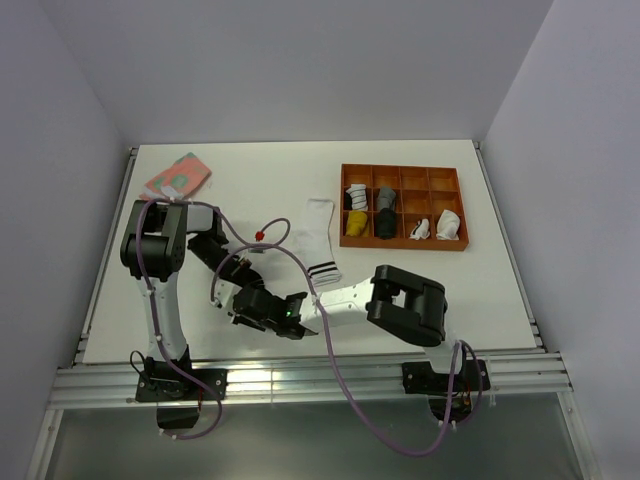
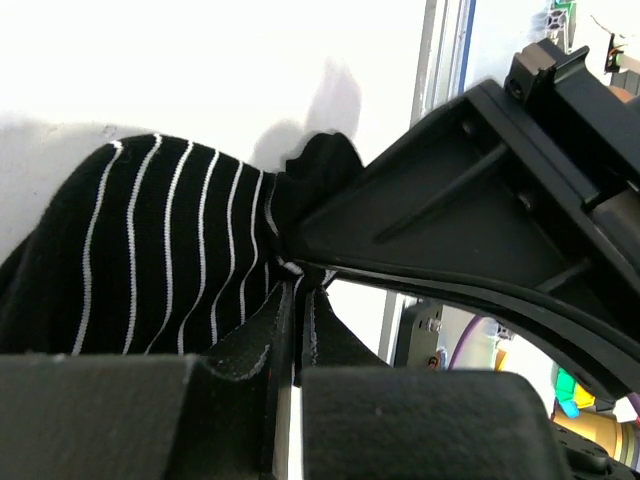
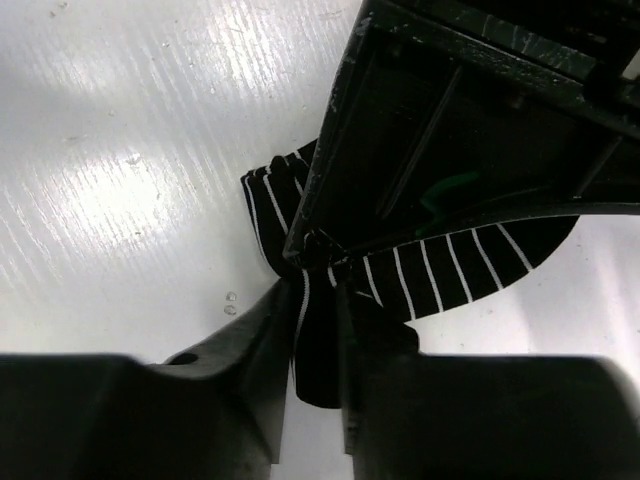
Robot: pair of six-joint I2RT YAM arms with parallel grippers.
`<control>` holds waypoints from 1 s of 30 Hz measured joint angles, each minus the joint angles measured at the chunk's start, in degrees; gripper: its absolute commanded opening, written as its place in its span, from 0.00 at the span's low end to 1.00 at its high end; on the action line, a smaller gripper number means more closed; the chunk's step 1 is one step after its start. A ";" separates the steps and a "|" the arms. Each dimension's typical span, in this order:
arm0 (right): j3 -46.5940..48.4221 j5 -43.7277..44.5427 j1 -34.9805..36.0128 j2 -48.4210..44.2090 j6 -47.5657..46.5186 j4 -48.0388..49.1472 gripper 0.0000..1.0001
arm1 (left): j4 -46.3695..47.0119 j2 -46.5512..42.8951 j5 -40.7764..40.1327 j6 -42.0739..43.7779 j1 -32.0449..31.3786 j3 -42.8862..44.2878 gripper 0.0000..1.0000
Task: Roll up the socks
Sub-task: Roll the sock at the center of the board.
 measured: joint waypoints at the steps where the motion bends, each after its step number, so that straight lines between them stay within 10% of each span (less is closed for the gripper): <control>1: 0.04 0.26 0.17 0.00 -0.11 -0.11 0.16 | -0.04 0.00 -0.11 -0.02 0.00 0.07 0.00; 15: -2.23 2.32 -0.63 -2.56 1.42 -1.40 0.09 | -0.02 -1.62 1.66 -4.15 0.33 6.49 0.20; 30: -3.26 -3.39 -0.42 -6.93 4.04 -12.20 0.09 | 7.72 -4.72 2.49 -11.54 3.63 5.27 0.18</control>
